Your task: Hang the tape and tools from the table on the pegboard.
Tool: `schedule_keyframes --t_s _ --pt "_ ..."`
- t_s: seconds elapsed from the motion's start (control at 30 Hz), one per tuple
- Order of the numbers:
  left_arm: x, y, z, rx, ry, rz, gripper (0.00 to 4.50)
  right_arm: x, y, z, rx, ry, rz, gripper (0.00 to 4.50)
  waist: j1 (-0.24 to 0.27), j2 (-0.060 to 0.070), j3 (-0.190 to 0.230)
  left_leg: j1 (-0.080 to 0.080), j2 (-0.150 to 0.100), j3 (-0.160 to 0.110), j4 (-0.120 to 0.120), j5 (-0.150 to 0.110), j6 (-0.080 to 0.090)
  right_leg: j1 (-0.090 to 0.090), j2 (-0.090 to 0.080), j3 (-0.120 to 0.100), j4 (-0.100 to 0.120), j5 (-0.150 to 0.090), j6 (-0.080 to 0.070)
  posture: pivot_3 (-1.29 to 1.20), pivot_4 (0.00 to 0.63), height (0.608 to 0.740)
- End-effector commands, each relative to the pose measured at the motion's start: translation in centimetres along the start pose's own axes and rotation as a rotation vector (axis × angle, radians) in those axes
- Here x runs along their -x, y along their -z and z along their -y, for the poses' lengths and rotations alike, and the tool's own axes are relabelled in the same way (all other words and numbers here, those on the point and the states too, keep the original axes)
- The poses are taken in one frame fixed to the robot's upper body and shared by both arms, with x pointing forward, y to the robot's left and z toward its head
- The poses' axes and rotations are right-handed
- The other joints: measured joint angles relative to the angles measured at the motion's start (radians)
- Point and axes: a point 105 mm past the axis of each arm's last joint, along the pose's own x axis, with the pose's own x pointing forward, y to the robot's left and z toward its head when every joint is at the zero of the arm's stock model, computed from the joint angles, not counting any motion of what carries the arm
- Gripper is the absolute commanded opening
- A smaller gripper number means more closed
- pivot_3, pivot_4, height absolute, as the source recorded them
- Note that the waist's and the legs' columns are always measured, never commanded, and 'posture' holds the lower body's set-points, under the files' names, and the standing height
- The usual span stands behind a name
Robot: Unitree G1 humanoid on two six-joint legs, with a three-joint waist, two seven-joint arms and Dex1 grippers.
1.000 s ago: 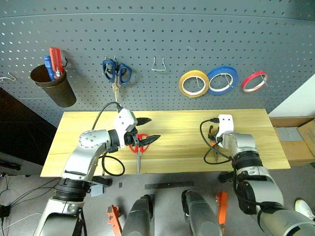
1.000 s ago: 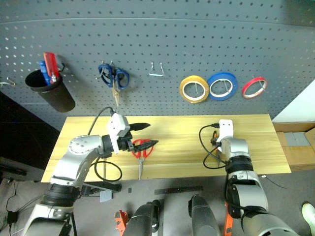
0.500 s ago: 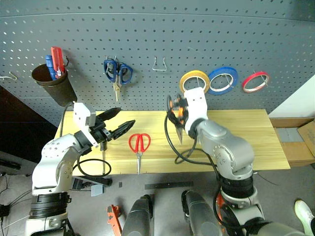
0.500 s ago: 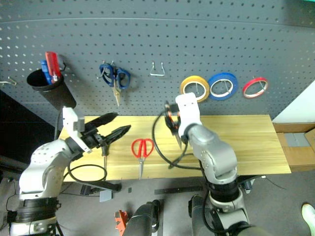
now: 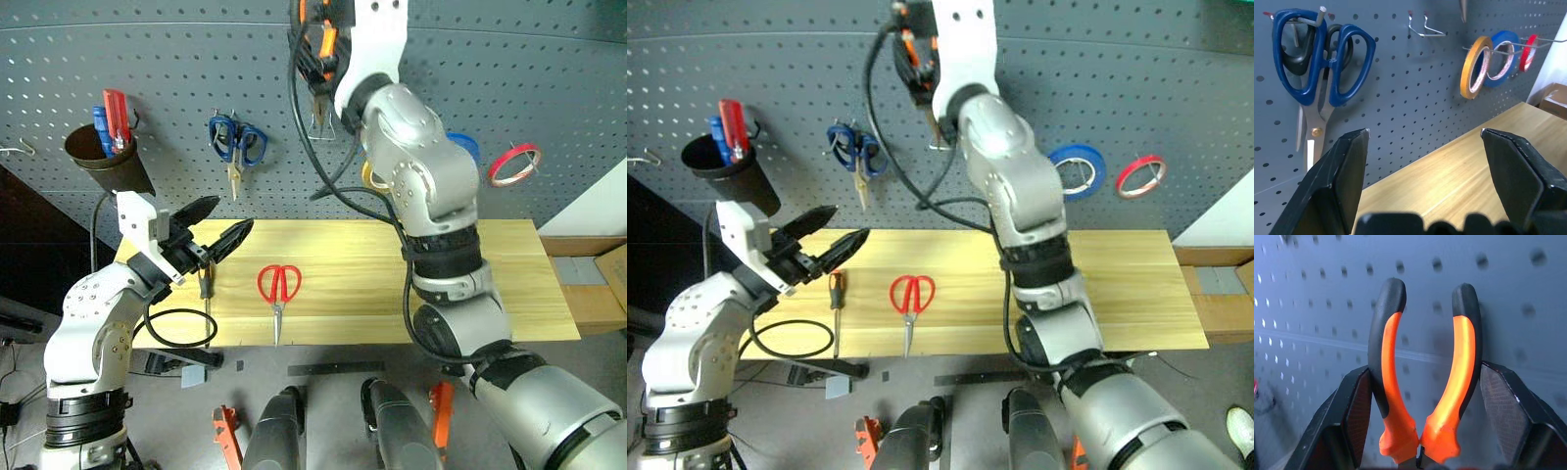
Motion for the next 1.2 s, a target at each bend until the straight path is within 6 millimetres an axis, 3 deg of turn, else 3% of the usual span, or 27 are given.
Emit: schedule_keyframes --t_s 0.03,0.33,0.5,0.73,0.9,0.93,1.03,1.2 --pt "-0.7 -1.6 0.7 -0.035 0.028 0.055 3.92 -0.8 -2.2 0.1 0.058 0.015 0.138 2.84 0.002 -0.001 -0.001 -0.001 0.000 0.000 0.000 0.000 0.000 -0.001 0.000 0.000 0.000 0.000 0.000 0.00 0.196 0.740" --pt "-2.5 -1.9 1.7 -0.031 0.067 0.089 3.92 -0.8 1.6 1.1 0.216 0.044 0.146 2.84 0.012 -0.004 -0.007 -0.001 0.001 0.000 0.002 0.003 -0.003 0.000 0.001 -0.002 0.002 0.003 -0.003 0.02 0.198 0.740" --pt "-2.6 -1.8 1.6 -0.031 0.067 0.090 3.92 -0.3 2.6 1.3 0.237 0.049 0.132 2.84 0.012 -0.004 -0.008 -0.001 0.001 0.001 0.002 0.003 -0.003 -0.001 0.002 -0.001 0.002 0.003 -0.003 0.01 0.197 0.740" --pt "-3.1 -1.5 1.5 -0.033 0.056 0.094 3.92 0.8 6.7 0.9 0.201 0.018 -0.002 2.84 0.016 -0.004 -0.010 -0.001 0.001 0.000 0.001 0.003 -0.003 0.000 0.002 -0.002 0.002 0.003 -0.003 0.00 0.196 0.740" --pt "-3.5 -1.0 1.4 -0.043 0.040 0.074 3.92 1.2 8.3 0.9 0.206 0.017 -0.064 2.84 0.015 -0.004 -0.011 -0.001 0.001 0.000 0.001 0.003 -0.004 -0.001 0.002 -0.002 0.001 0.003 -0.003 -0.01 0.196 0.740" --pt "-3.6 -0.9 1.3 -0.036 0.032 0.071 3.92 1.3 8.7 1.1 0.214 0.024 -0.085 3.58 0.015 -0.004 -0.012 -0.001 0.001 0.000 0.001 0.003 -0.004 -0.001 0.002 -0.002 0.001 0.003 -0.003 -0.01 0.196 0.740" --pt "-3.9 -0.6 1.1 -0.029 0.006 0.065 3.92 1.5 9.3 1.5 0.222 0.036 -0.122 4.45 0.015 -0.004 -0.012 -0.001 0.001 0.000 0.001 0.003 -0.004 -0.001 0.002 -0.002 0.001 0.003 -0.003 -0.01 0.196 0.740" --pt "-4.2 1.4 0.3 0.000 -0.116 -0.035 3.92 2.4 10.3 1.7 0.258 -0.012 -0.226 4.45 0.016 -0.004 -0.013 -0.001 0.001 0.000 0.002 0.003 -0.003 0.000 0.002 -0.002 0.001 0.003 -0.003 -0.02 0.197 0.740"
